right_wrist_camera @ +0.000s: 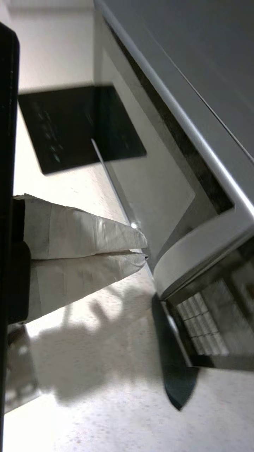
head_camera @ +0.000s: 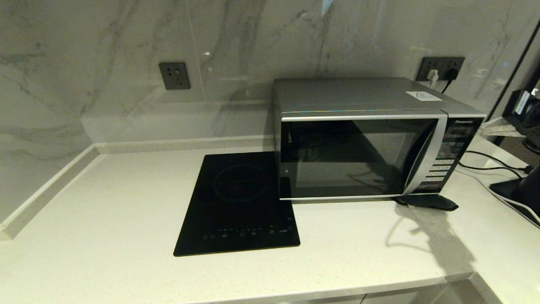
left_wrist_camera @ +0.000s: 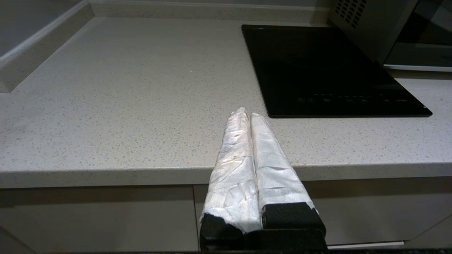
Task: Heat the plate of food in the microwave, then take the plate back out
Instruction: Open the microwave oven
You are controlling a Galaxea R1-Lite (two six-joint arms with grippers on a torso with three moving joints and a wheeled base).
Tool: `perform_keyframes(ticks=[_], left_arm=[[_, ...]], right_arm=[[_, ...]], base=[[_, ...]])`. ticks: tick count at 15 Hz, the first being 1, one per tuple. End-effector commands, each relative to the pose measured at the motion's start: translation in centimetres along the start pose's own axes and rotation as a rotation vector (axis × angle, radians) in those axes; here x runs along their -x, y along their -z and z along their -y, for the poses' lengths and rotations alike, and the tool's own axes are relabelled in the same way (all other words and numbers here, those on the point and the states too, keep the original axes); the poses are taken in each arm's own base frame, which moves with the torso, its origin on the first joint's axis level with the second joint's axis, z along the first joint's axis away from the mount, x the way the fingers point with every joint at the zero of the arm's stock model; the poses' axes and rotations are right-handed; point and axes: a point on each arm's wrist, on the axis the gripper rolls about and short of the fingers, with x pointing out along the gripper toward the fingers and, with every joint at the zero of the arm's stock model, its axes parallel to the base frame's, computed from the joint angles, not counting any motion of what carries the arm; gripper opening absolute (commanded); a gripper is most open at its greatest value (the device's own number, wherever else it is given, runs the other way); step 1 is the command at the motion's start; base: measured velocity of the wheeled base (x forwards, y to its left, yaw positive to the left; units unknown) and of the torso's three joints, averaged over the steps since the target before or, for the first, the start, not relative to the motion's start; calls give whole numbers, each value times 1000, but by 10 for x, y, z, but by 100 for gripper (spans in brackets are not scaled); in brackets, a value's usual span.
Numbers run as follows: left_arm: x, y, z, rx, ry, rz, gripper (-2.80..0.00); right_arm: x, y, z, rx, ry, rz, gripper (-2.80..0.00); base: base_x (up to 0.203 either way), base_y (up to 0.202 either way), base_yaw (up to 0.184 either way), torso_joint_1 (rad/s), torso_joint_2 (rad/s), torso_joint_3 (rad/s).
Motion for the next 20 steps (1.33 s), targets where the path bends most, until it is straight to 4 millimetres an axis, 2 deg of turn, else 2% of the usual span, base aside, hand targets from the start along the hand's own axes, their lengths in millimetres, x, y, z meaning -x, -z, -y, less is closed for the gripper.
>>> perform_keyframes(ticks=[1, 5, 9, 13, 16, 20], left_arm=[[0, 0, 0, 1, -1, -1, -280], [0, 0, 0, 1, -1, -1, -280], [0, 0, 0, 1, -1, -1, -280], [0, 0, 0, 1, -1, -1, -280], [0, 0, 0, 1, -1, -1, -280], [0, 0, 0, 1, -1, -1, -280]], right_arm=[[7, -9, 29, -74, -49, -33, -280], [-14, -21, 79, -204, -255, -175, -280], [-72, -15, 131, -321, -310, -295, -280], [-128, 15, 178, -259, -246, -358, -280], [-155, 21, 195, -235, -197, -360, -280], [-176, 24, 196, -209, -185, -365, -280]], base=[[0, 0, 0, 0, 0, 0], [0, 0, 0, 0, 0, 0], [0, 0, 0, 0, 0, 0], [0, 0, 0, 0, 0, 0], [0, 0, 0, 0, 0, 0], [0, 0, 0, 0, 0, 0]])
